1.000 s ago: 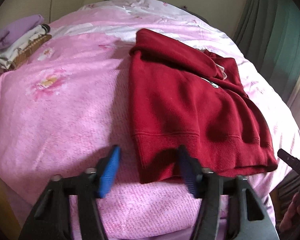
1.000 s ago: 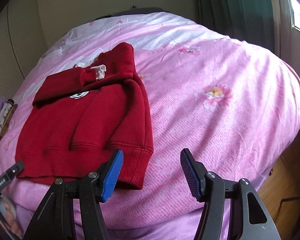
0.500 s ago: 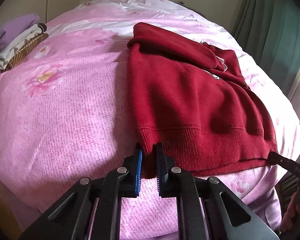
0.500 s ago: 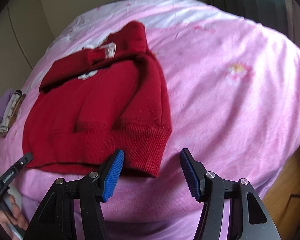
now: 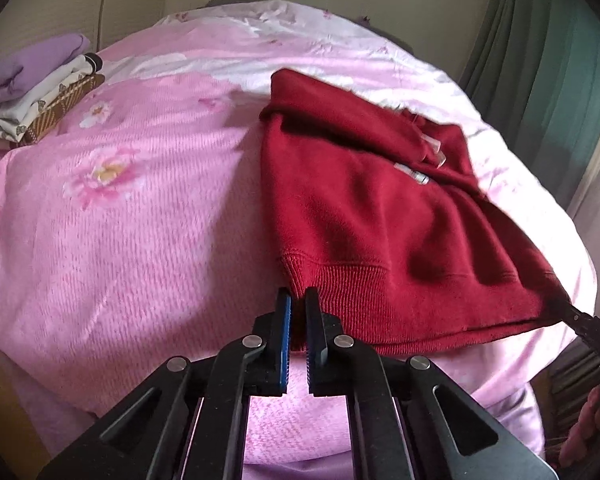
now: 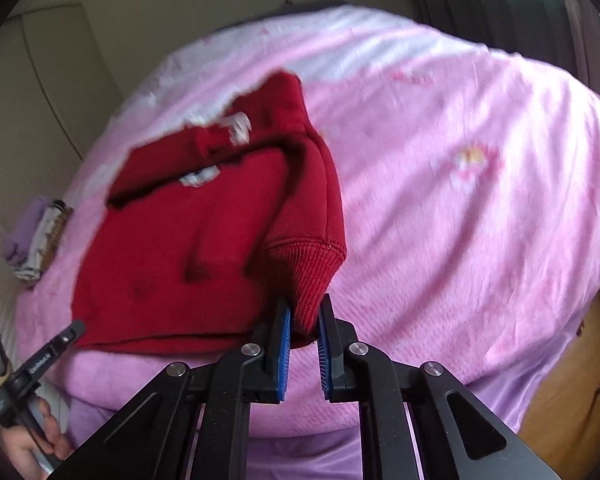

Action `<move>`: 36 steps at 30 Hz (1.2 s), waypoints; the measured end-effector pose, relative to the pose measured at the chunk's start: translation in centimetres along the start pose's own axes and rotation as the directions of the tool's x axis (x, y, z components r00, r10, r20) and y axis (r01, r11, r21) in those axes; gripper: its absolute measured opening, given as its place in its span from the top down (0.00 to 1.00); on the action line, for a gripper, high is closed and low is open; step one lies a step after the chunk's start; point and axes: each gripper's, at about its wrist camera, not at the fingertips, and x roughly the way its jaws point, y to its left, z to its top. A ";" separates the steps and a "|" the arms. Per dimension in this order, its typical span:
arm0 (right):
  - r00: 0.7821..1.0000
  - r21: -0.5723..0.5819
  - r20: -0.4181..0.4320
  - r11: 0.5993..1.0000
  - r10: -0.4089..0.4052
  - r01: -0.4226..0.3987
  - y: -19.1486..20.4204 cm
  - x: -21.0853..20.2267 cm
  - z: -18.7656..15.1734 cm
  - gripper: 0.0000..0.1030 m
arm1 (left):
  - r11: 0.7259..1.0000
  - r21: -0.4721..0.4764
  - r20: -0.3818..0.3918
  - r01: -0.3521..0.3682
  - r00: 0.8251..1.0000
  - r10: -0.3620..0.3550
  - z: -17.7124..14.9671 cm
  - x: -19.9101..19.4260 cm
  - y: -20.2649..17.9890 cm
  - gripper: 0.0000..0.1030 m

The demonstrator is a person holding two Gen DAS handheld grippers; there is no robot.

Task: Fold small clothes
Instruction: 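Grasp the sweatshirt hem with both tools and lift it toward the collar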

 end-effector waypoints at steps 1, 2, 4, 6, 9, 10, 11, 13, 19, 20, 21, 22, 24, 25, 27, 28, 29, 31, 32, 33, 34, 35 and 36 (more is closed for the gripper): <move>1.000 -0.003 0.018 1.000 0.012 -0.012 0.1 -0.5 0.4 0.88 | 1.000 -0.005 0.005 0.008 1.000 -0.008 0.4 -0.3 -0.1 0.92; 0.999 -0.002 0.028 1.000 0.023 -0.023 0.2 -0.8 0.7 0.88 | 1.000 -0.006 0.005 0.011 1.000 -0.011 0.5 -0.3 -0.1 0.92; 0.999 0.000 0.035 0.999 0.036 -0.036 0.2 -1.1 1.3 0.88 | 1.000 -0.003 -0.011 0.011 1.000 -0.011 0.6 -0.1 -0.3 0.92; 0.999 0.003 0.031 0.999 0.038 -0.039 0.0 -1.0 1.4 0.88 | 1.000 -0.009 -0.025 0.011 1.000 -0.011 0.2 0.2 -0.2 0.92; 0.999 0.008 0.015 0.999 0.041 -0.041 -0.1 -0.7 1.1 0.88 | 1.000 -0.019 -0.038 0.013 0.999 -0.014 -0.6 0.6 0.0 0.91; 0.999 0.006 0.011 0.999 0.039 -0.040 -0.1 -0.6 1.0 0.88 | 1.000 -0.016 -0.041 0.013 0.999 -0.014 -0.8 0.7 0.1 0.88; 0.999 0.003 0.008 0.999 0.038 -0.038 0.0 -0.5 0.9 0.88 | 1.000 -0.013 -0.044 0.013 0.999 -0.013 -0.9 0.8 0.1 0.84; 0.999 -0.007 0.009 0.999 0.033 -0.033 0.1 -0.4 0.9 0.88 | 1.000 -0.015 -0.054 0.011 0.998 -0.012 -1.3 1.1 0.2 0.69; 1.000 -0.035 0.008 0.999 0.018 -0.018 0.5 -0.4 0.6 0.88 | 0.999 -0.023 -0.063 0.023 0.998 -0.024 -1.8 1.8 0.3 0.72; 1.000 -0.034 0.006 0.999 0.017 -0.017 0.4 -0.3 0.6 0.88 | 0.999 -0.023 -0.067 0.034 0.997 -0.035 -1.8 1.9 0.3 0.79; 1.000 -0.032 0.005 0.999 0.016 -0.016 0.5 -0.3 0.5 0.88 | 0.999 -0.021 -0.075 0.046 0.996 -0.047 -1.8 2.0 0.1 0.91; 1.000 -0.028 0.002 0.999 0.017 -0.017 0.4 -0.3 0.5 0.88 | 0.999 -0.017 -0.073 0.044 0.996 -0.045 -1.8 2.0 0.1 0.91; 1.000 -0.025 0.001 1.000 0.016 -0.016 0.4 -0.2 0.5 0.88 | 0.999 -0.015 -0.060 0.044 0.997 -0.044 -1.7 1.7 0.0 0.93; 1.000 -0.025 0.003 1.000 0.016 -0.016 0.4 -0.3 0.5 0.88 | 0.999 -0.019 -0.049 0.045 0.998 -0.046 -1.6 1.3 0.1 0.93; 1.000 -0.024 0.010 1.000 0.019 -0.018 0.3 -0.4 0.6 0.88 | 0.999 -0.027 -0.021 0.043 0.999 -0.043 -1.0 0.4 0.3 0.93; 1.000 -0.019 0.018 1.000 0.024 -0.024 0.3 -0.6 0.7 0.88 | 0.998 -0.032 -0.009 0.047 0.999 -0.047 -0.7 0.0 0.3 0.93; 0.999 -0.010 0.026 0.999 0.032 -0.032 0.2 -0.8 0.9 0.88 | 0.998 -0.038 0.001 0.053 0.999 -0.053 -0.4 -0.4 0.3 0.93; 0.998 0.009 0.043 0.999 0.046 -0.046 0.0 -1.3 1.3 0.89 | 0.996 -0.052 0.037 0.073 0.997 -0.072 0.9 -1.7 0.2 0.93; 0.997 0.019 0.053 0.998 0.055 -0.056 0.0 -1.6 1.6 0.89 | 0.995 -0.056 0.054 0.084 0.995 -0.081 1.4 -2.3 0.1 0.93; 0.996 0.030 0.065 0.997 0.064 -0.066 -0.2 -1.9 2.0 0.89 | 0.994 -0.057 0.073 0.093 0.993 -0.089 2.1 -2.9 -0.1 0.93; 0.994 0.045 0.080 0.996 0.075 -0.079 -0.3 -2.2 2.6 0.89 | 0.993 -0.054 0.098 0.105 0.990 -0.099 3.1 -3.6 -0.3 0.93; 0.991 0.059 0.097 0.994 0.090 -0.096 -0.4 -2.6 3.2 0.89 | 0.992 -0.052 0.115 0.115 0.987 -0.108 3.8 -4.0 -0.5 0.93; 0.989 0.067 0.112 0.992 0.101 -0.109 -0.4 -2.9 4.0 0.89 | 0.990 -0.052 0.139 0.128 0.983 -0.120 4.9 -4.4 -0.8 0.93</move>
